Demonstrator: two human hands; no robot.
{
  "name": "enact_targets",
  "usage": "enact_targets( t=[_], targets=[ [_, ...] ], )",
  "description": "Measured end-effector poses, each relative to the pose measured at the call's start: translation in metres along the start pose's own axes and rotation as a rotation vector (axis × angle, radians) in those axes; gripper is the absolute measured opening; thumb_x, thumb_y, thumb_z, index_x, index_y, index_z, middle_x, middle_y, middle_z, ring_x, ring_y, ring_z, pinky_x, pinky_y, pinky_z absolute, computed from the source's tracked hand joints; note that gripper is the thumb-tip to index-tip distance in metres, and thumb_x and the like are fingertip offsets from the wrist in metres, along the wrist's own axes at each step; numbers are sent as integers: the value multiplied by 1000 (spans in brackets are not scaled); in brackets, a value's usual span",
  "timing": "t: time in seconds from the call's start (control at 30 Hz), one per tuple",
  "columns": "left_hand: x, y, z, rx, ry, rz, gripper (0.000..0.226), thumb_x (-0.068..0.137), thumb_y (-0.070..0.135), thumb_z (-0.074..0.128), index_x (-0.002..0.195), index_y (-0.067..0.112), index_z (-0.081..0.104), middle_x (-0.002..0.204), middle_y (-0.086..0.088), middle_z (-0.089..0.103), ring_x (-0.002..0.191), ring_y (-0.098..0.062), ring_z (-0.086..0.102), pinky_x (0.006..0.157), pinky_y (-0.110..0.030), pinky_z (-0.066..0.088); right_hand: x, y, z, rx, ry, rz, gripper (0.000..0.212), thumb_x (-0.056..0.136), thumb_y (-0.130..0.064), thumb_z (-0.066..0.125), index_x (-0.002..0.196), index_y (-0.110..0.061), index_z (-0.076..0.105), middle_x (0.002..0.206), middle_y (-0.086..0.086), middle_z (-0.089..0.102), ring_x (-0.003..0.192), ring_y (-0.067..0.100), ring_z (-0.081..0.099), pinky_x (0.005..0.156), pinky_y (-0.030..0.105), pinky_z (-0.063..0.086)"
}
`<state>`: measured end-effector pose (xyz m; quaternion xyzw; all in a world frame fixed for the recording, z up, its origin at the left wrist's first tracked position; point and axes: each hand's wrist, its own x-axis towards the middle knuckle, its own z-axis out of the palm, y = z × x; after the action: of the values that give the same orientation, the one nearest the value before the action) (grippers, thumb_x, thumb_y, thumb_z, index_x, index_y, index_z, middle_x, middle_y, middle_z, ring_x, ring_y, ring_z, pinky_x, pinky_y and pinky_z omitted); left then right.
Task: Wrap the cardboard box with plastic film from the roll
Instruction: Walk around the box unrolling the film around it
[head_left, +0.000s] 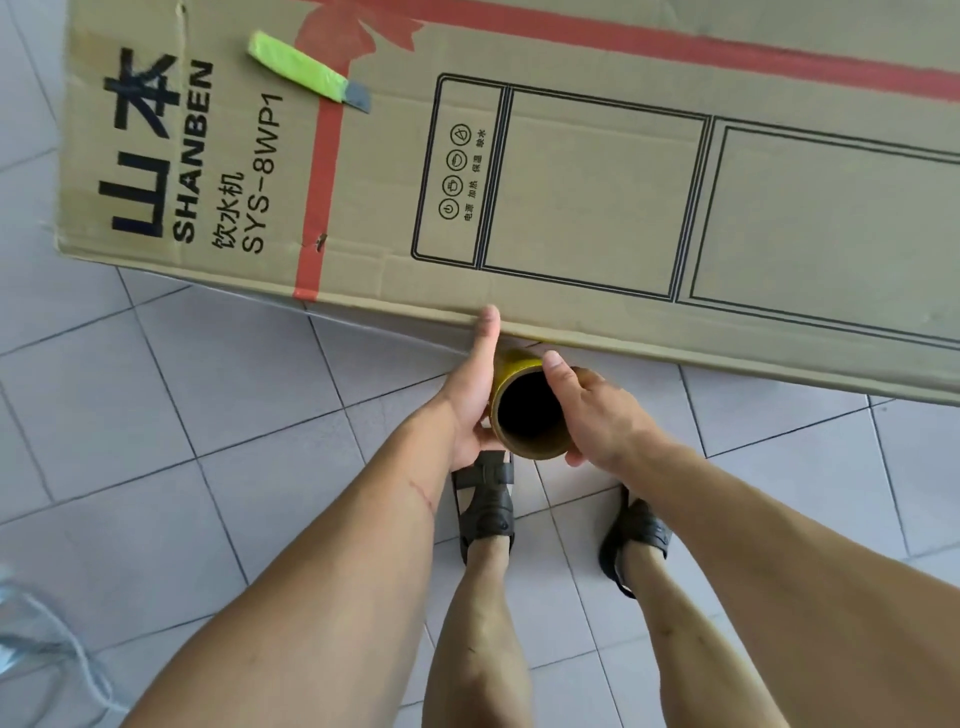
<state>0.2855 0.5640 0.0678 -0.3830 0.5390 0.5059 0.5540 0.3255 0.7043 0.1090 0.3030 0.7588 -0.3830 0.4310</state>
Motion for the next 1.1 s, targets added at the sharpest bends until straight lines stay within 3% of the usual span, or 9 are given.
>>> enact_targets(
  t=[0.1, 0.2, 0.27, 0.5, 0.7, 0.77, 0.83, 0.97, 1.1],
  targets=[
    [-1, 0, 10, 6, -16, -4, 131, 54, 111, 36, 136, 16, 75, 124, -11, 83, 122, -30, 76, 93, -47, 65, -1, 6, -8, -38, 6, -34, 65, 102, -62, 18, 132, -15, 52, 107, 18, 67, 88, 32, 70, 89, 39, 50],
    [2, -3, 21, 96, 91, 79, 112, 74, 109, 38, 133, 20, 75, 131, -8, 80, 129, -26, 70, 117, -49, 51, 1, 10, -16, 35, -26, 22, 71, 99, -68, 17, 126, -14, 54, 97, 16, 70, 70, 21, 70, 78, 34, 41],
    [5, -4, 27, 100, 147, 126, 97, 83, 99, 46, 125, 18, 77, 124, -9, 82, 123, -27, 73, 116, -47, 53, 1, 13, -19, 80, -75, 51, 75, 96, -73, 18, 129, -16, 53, 110, 11, 67, 65, 20, 72, 74, 33, 36],
    [4, -14, 47, 36, 35, 62, 138, 47, 116, 43, 141, 19, 73, 128, -8, 82, 131, -30, 71, 119, -58, 52, 3, 32, -41, 6, -51, 33, 75, 98, -70, 17, 125, -11, 56, 76, 15, 72, 76, 19, 68, 84, 35, 44],
    [18, -13, 66, 58, 117, 139, 124, 42, 110, 60, 125, 20, 81, 117, -6, 85, 126, -29, 74, 124, -55, 47, 7, 49, -49, 175, -141, 55, 79, 91, -79, 20, 131, -18, 52, 120, 9, 66, 64, 22, 75, 80, 34, 37],
    [21, -14, 67, 55, 79, 115, 134, 36, 115, 59, 129, 20, 80, 120, -5, 85, 130, -28, 72, 124, -55, 46, 8, 54, -54, 176, -129, 51, 77, 93, -77, 19, 130, -18, 53, 113, 11, 69, 68, 23, 75, 79, 34, 37],
    [17, -13, 73, 58, 37, 84, 142, 44, 117, 50, 135, 12, 77, 122, -9, 84, 126, -28, 75, 121, -52, 51, 5, 55, -59, 39, -128, 6, 69, 99, -68, 17, 132, -17, 50, 96, 17, 73, 78, 22, 71, 83, 34, 38],
    [11, -14, 90, 51, 6, 93, 115, 65, 100, 39, 122, 9, 79, 115, -9, 85, 107, -22, 81, 97, -35, 62, -2, 59, -66, -58, -136, -98, 61, 103, -59, 17, 135, -15, 45, 106, 20, 68, 83, 26, 71, 86, 35, 46],
    [16, -18, 94, 7, 123, 157, 113, 65, 103, 55, 128, 12, 79, 114, -8, 86, 123, -28, 76, 115, -44, 55, 5, 66, -69, 75, -123, -7, 70, 97, -72, 19, 127, -17, 49, 102, 12, 70, 72, 18, 72, 80, 33, 37]
  ],
)
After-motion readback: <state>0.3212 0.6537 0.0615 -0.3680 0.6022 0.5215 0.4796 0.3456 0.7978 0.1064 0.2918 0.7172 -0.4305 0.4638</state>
